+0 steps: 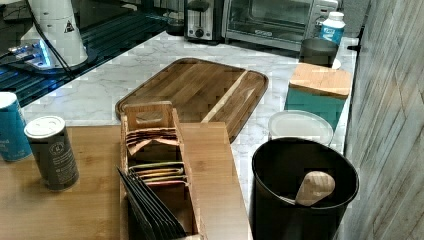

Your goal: Open the drawer.

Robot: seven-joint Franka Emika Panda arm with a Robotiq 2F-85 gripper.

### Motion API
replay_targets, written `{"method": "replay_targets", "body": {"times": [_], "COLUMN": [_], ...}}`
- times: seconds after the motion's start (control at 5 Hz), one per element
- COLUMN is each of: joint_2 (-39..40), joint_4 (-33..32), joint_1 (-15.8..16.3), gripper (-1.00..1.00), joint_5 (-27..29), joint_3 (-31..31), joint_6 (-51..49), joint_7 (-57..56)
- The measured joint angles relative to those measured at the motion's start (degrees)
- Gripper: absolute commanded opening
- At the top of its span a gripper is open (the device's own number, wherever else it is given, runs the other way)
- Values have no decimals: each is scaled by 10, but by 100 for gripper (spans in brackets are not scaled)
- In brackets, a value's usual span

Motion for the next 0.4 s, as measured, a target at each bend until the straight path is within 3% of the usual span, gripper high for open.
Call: {"method": "replay_targets", "body": {"times": [0.4], "joint_2": [-32], "joint_4": [-102], "joint_1": [-8], "gripper": [100], "joint_5": [11], "joint_3": [-29], "joint_6": [21], "joint_7": [-327]}}
